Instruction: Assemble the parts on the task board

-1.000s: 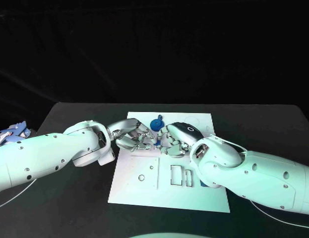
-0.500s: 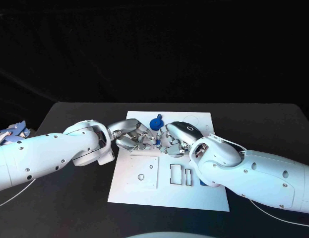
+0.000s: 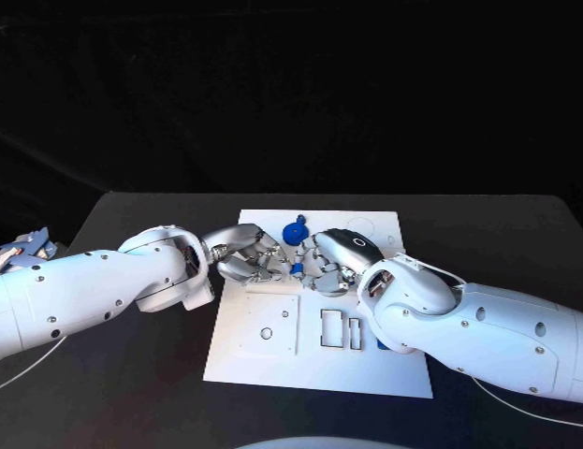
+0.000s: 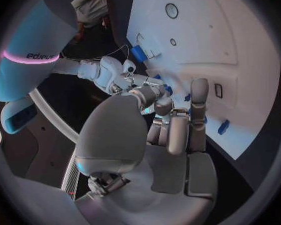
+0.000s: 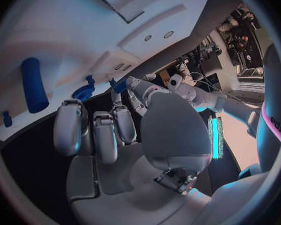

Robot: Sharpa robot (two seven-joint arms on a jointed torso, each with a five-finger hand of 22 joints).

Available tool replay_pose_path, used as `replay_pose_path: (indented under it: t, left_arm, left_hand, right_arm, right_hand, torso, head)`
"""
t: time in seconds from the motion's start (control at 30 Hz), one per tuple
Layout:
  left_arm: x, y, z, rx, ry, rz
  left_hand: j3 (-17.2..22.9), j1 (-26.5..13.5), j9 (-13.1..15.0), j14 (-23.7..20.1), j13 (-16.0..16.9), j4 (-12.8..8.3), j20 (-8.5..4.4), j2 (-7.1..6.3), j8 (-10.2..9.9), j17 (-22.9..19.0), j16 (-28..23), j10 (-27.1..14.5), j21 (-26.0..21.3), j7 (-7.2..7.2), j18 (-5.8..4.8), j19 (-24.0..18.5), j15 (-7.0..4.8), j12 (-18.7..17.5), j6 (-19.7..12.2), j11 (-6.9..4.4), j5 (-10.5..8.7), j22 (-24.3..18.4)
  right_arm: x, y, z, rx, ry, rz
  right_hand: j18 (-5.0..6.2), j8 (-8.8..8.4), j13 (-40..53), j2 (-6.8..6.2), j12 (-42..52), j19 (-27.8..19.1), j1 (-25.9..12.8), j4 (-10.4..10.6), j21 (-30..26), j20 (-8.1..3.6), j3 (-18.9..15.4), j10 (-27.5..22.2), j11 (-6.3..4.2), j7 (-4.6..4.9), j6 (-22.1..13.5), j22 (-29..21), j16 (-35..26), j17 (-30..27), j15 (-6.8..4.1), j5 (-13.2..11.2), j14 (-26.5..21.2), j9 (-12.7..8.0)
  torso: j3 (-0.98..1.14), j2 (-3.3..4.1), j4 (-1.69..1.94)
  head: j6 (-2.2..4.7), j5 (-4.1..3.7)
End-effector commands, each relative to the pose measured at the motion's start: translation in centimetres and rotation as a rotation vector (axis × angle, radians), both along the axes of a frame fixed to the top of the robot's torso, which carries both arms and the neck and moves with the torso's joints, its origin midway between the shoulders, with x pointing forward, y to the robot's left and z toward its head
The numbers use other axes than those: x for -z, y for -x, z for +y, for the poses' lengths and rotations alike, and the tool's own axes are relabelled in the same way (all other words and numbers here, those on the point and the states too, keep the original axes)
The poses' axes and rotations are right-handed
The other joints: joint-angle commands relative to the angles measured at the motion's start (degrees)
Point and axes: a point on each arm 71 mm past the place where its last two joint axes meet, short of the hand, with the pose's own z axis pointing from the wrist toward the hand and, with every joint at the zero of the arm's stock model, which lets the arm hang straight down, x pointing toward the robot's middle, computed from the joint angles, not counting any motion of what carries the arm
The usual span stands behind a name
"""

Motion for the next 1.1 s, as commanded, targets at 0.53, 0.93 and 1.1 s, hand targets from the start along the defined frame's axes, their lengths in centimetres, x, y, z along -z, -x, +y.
replay_pose_path:
  t: [0.53, 0.93, 1.1]
  left_arm:
    - [0.27, 0.07, -0.34, 0.013, -0.02, 0.024]
    - [0.31, 0.06, -0.37, 0.013, -0.023, 0.028]
    - [0.3, 0.07, -0.42, 0.014, -0.022, 0.027]
  left_hand:
    - [0.5, -0.4, -0.1, 2.6, 0.1, 0.0, 0.11, -0.22, -0.4, 4.5, 0.3, 0.2, 0.4, 0.09, -0.03, 0.3, 0.11, 0.5, -0.1, 0.35, -0.02, 0.2]
    - [0.6, -0.3, -0.1, 2.6, 0.2, 0.0, 0.13, -0.23, -0.4, 4.6, 0.3, 0.1, 0.5, 0.1, -0.05, 0.3, 0.13, 0.6, 0.0, 0.36, -0.02, 0.4]
    - [0.6, -0.3, -0.1, 2.6, 0.2, 0.0, 0.13, -0.23, -0.4, 4.6, 0.3, 0.1, 0.5, 0.1, -0.05, 0.3, 0.13, 0.6, 0.0, 0.36, -0.02, 0.4]
  right_arm:
    - [-0.5, 0.36, 0.36, -0.013, -0.04, -0.033]
    - [-0.7, 0.58, 0.61, -0.028, -0.052, -0.044]
    - [-0.69, 0.6, 0.66, -0.032, -0.05, -0.042]
  right_hand:
    - [-0.44, 0.27, 2.1, 0.57, -0.3, 0.2, 0.5, 0.1, 0.4, -0.11, 0.3, 0.1, -0.44, -1.33, 0.9, 2.1, 0.4, 12.8, -0.45, 0.6, 5.5, 0.6]
    - [-0.46, 0.47, 2.7, 0.67, 0.1, 0.3, 0.5, 0.2, 0.5, -0.13, 0.4, 0.6, -0.48, -1.39, 1.1, 2.1, 0.4, 12.8, -0.48, 0.6, 5.5, 0.7]
    - [-0.45, 0.51, 2.7, 0.68, 0.2, 0.3, 0.5, 0.2, 0.5, -0.14, 0.4, 0.6, -0.49, -1.41, 1.2, 2.1, 0.4, 12.8, -0.49, 0.6, 5.5, 0.7]
  torso:
    - [-0.05, 0.01, 0.03]
    - [-0.1, -0.01, 0.03]
    - [-0.09, 0.01, 0.01]
  head:
    - [-0.26, 0.31]
    - [-0.37, 0.45]
    - [-0.42, 0.5]
